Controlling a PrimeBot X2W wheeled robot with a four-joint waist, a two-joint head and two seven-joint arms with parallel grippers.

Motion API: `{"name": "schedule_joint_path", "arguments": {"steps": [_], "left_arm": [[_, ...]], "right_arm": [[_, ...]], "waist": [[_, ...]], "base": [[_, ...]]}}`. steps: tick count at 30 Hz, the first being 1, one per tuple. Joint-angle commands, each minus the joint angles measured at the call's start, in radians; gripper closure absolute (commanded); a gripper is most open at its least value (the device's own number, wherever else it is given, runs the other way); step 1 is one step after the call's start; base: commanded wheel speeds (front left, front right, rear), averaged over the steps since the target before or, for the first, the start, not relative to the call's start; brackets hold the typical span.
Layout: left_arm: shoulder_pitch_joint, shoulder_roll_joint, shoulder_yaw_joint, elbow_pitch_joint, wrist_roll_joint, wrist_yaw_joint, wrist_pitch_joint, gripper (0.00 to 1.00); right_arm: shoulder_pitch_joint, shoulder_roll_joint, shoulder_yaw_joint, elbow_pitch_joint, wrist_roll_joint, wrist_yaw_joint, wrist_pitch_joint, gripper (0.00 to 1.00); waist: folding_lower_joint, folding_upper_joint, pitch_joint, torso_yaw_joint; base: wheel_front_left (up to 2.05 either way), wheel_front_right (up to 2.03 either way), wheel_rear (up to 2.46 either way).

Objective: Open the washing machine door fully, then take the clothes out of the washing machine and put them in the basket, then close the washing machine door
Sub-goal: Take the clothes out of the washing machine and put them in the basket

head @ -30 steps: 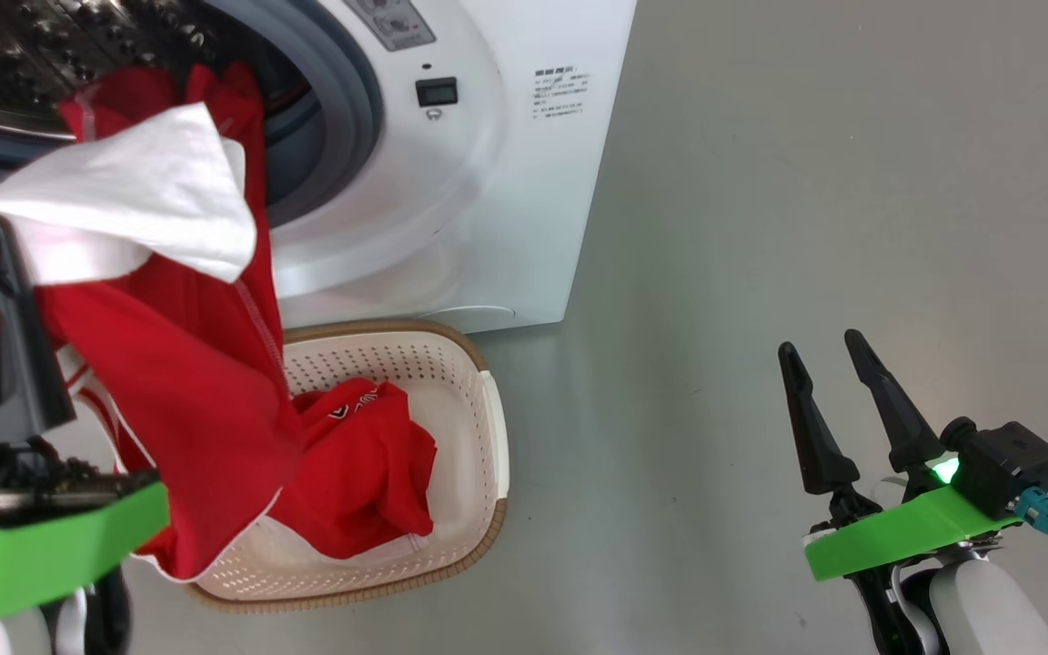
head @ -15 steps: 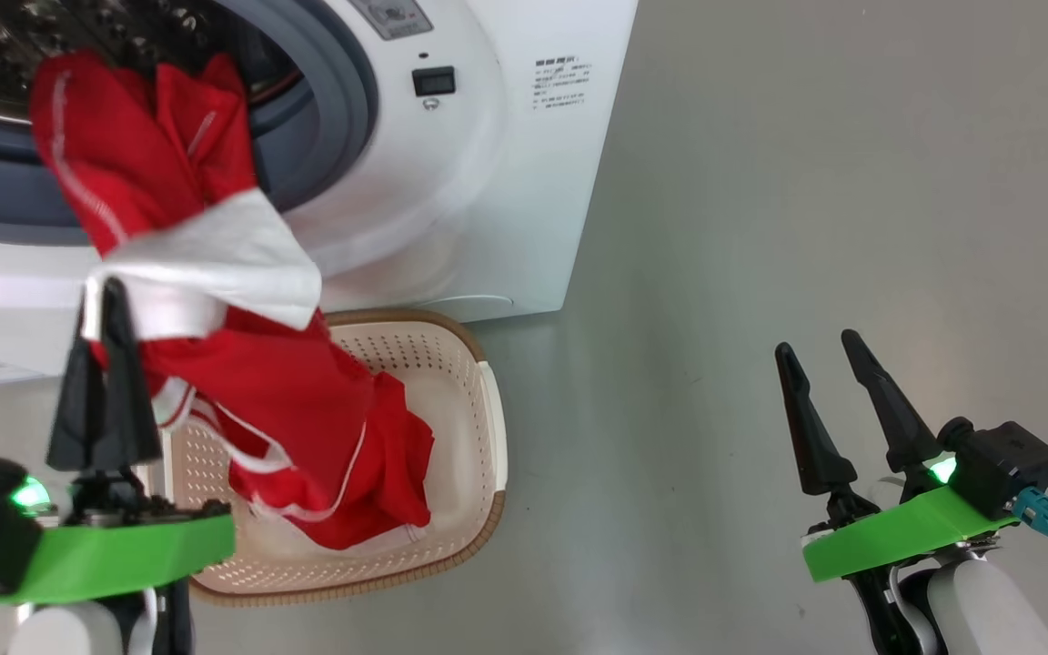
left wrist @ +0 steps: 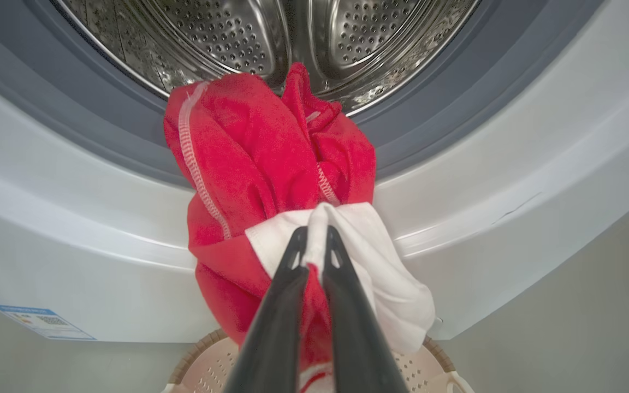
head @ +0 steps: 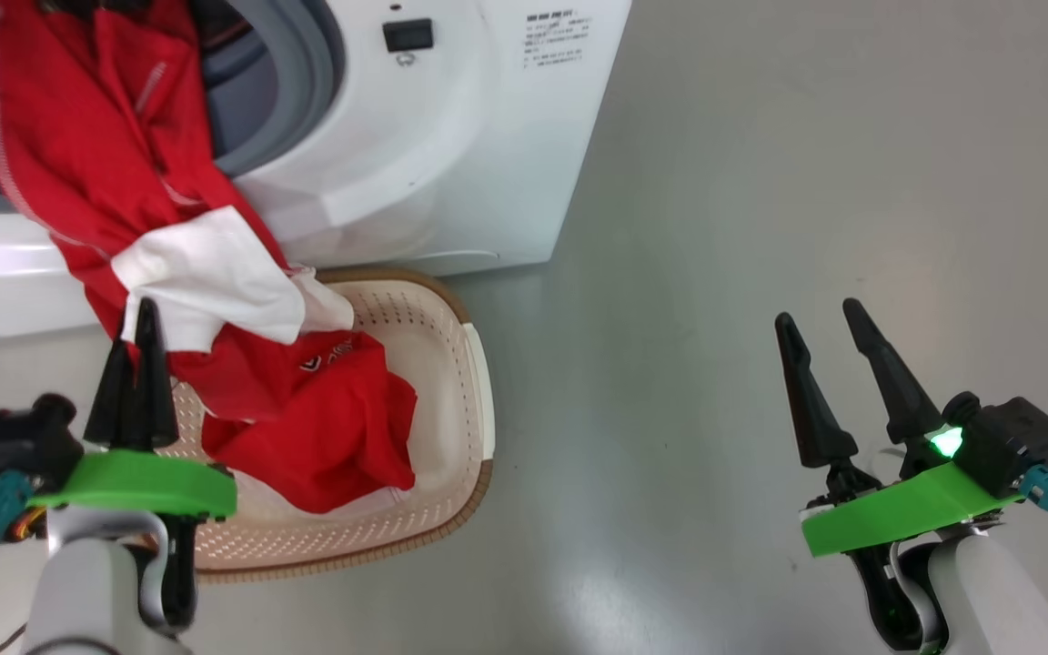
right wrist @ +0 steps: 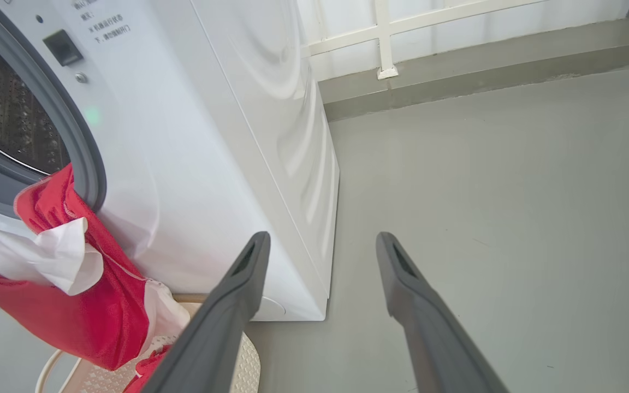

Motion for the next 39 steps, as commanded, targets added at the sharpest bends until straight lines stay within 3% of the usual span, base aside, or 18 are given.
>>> {"name": "schedule_joint_path", "arguments": {"steps": [1,17,18,22,24,27,39], "left_arm": [[-0.028,0.020,0.039,0.019,0.020,-0.007,-0.005,1.00],[-0.225,0.039,0.060,0.348,0.109,-0.014,-0.005,0.98],[-0.231,0.040,0.062,0.358,0.111,-0.014,-0.005,0.85],[-0.242,0.040,0.068,0.375,0.120,-0.014,-0.005,0.58],[-0.242,0.039,0.071,0.379,0.122,-0.014,-0.005,0.29],[-0.236,0.038,0.077,0.378,0.121,-0.014,-0.005,0.02],[-0.175,0.024,0.060,0.275,0.094,-0.014,-0.005,0.00]], "right_arm": [[-0.010,-0.001,0.019,-0.027,-0.006,0.007,-0.006,0.00],[-0.073,0.010,0.019,-0.040,-0.011,0.007,-0.006,0.00],[-0.076,0.010,0.019,-0.040,-0.011,0.007,-0.006,0.00],[-0.079,0.011,0.018,-0.038,-0.013,0.007,-0.006,0.00],[-0.078,0.012,0.018,-0.036,-0.014,0.007,-0.006,0.00],[-0.075,0.011,0.017,-0.033,-0.014,0.007,-0.006,0.00],[-0.058,0.002,0.023,-0.023,-0.014,0.007,-0.006,0.00]], "waist": [[0.0000,-0.0001,0.034,-0.010],[0.0000,-0.0001,0.152,-0.017],[0.0000,-0.0001,0.155,-0.018],[0.0000,-0.0001,0.156,-0.018],[0.0000,-0.0001,0.153,-0.018],[0.0000,-0.0001,0.145,-0.017],[0.0000,-0.0001,0.093,-0.001]], "base": [[0.00,0.00,0.00],[0.00,0.00,0.00],[0.00,0.00,0.00],[0.00,0.00,0.00],[0.00,0.00,0.00],[0.00,0.00,0.00],[0.00,0.00,0.00]]}}
